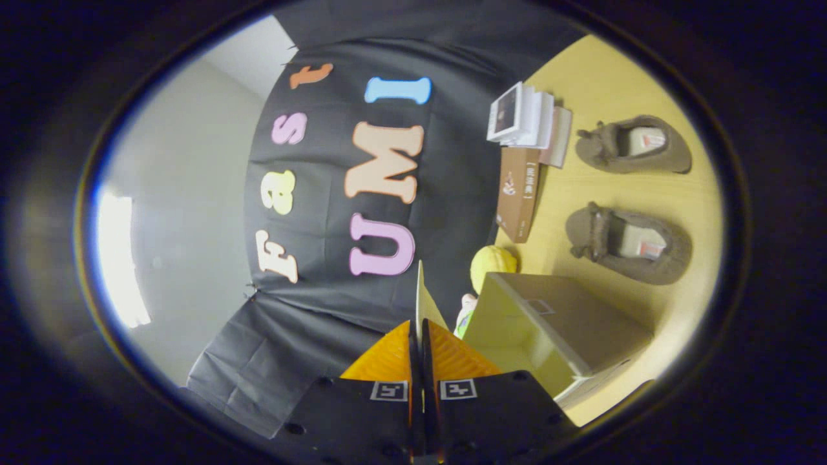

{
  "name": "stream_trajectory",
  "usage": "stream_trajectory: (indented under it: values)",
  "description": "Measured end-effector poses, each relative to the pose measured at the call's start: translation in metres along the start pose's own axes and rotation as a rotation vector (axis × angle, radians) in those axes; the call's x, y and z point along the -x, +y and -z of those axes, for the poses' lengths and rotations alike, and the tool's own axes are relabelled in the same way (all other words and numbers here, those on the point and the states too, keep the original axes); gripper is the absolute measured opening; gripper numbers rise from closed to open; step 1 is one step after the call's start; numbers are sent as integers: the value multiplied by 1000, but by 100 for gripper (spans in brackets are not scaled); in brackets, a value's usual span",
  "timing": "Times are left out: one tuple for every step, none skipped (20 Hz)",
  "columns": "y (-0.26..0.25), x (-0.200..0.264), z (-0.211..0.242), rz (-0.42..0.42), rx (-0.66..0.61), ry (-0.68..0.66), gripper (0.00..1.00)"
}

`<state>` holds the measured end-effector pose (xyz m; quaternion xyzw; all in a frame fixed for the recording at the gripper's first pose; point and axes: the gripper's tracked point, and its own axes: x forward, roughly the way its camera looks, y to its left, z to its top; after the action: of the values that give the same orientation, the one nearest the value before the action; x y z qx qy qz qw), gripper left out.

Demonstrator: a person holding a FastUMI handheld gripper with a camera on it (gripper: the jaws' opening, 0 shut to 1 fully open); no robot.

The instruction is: Open the storage box then place both shoes into the box .Put the left shoe in first, then the right shoe, with the right side of both shoes facing outward in a uniform manner.

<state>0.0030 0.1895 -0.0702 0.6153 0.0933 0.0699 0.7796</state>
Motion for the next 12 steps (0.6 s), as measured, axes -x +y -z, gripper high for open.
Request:
stream_trajectory:
  values:
    - [11,-3,7,-13,18,12,6]
    - [24,-7,15,-28,38,22,6]
    - [36,-14,23,-43,60,33,7]
    - [50,-19,34,-61,79,45,7]
    - [61,-23,45,-78,96,61,9]
    - [71,-28,60,-94,113,80,10]
    - [81,-32,75,-107,133,99,11]
    - [91,-35,91,-117,153,118,11]
    - [98,-38,107,-127,174,140,11]
    - [105,-40,125,-134,192,163,11]
    - [109,-41,142,-139,204,187,11]
    - [110,-43,161,-141,212,210,11]
